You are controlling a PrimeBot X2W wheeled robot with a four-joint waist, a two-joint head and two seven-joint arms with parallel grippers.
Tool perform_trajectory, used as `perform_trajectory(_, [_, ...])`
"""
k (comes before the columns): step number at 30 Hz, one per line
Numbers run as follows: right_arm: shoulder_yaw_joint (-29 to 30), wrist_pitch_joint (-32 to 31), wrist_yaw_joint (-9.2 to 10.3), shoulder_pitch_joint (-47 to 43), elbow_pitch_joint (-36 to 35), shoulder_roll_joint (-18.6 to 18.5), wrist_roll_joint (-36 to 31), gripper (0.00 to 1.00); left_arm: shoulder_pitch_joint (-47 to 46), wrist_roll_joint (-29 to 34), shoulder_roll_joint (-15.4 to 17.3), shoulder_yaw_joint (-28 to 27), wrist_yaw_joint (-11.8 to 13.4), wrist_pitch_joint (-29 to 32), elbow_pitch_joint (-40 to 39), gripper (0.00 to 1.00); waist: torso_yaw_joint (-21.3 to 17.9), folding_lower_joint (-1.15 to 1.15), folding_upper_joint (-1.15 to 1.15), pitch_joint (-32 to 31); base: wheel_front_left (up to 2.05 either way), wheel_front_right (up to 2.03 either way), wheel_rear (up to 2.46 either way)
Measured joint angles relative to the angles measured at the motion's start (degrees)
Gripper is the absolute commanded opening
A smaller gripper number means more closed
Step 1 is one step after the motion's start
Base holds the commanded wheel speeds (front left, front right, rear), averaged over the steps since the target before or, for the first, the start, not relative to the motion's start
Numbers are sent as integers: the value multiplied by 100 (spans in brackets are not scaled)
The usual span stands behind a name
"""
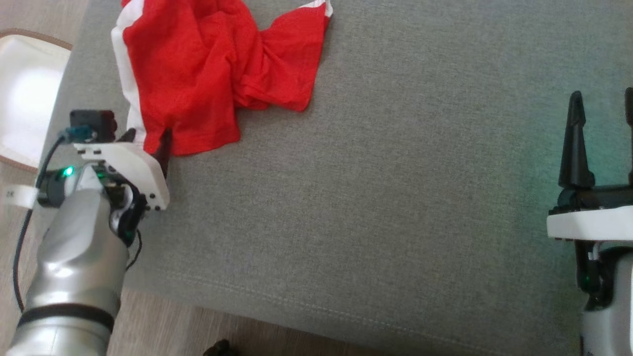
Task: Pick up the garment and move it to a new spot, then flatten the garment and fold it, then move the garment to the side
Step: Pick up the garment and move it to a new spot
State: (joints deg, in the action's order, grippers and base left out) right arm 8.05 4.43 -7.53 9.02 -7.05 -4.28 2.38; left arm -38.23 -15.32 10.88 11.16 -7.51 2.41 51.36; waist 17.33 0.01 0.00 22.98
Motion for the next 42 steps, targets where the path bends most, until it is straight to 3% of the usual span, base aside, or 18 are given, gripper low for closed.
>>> perform_trajectory(3, [0, -41, 0, 0, -53, -5, 0, 100, -308, -59, 30, 102, -3, -1, 379, 100, -68, 0, 0, 58, 0, 0, 0])
perform_trajectory(4, [2, -41, 0, 0, -54, -5, 0, 100, -353, -94, 31, 133, -3, 0, 447, 35, -83, 0, 0, 60, 0, 0, 0])
perform_trajectory(5, [3, -41, 0, 0, -53, -5, 0, 100, -365, -163, 31, 183, -2, -16, 457, 0, -97, 0, 0, 56, 0, 0, 0])
perform_trajectory(13, [-34, 92, 0, -1, 157, 13, 16, 100, -353, -470, 164, 452, -5, -1163, 389, 0, -210, 0, 0, -207, 0, 0, 0])
perform_trajectory(17, [-70, 237, 0, -3, 402, 53, 76, 100, -353, -497, 254, 483, -4, -1596, -176, 0, -317, 0, 0, -446, 0, 0, 0])
perform_trajectory(28, [-238, 605, 0, -19, 1011, 154, 480, 100, -76, -188, 287, 558, 146, -1711, -2633, 0, -820, 0, 0, -1147, 0, 0, 0])
perform_trajectory(35, [-305, 771, 0, -21, 1255, 156, 638, 100, 187, -74, 41, 1045, 202, -1404, -3344, 0, -1311, 0, 0, -1413, 0, 0, 0])
perform_trajectory(42, [-376, 869, 0, -21, 1400, 156, 780, 100, 191, 92, -297, 1396, 326, -1358, -3473, 0, -1669, -1, 0, -1515, 0, 0, 0])
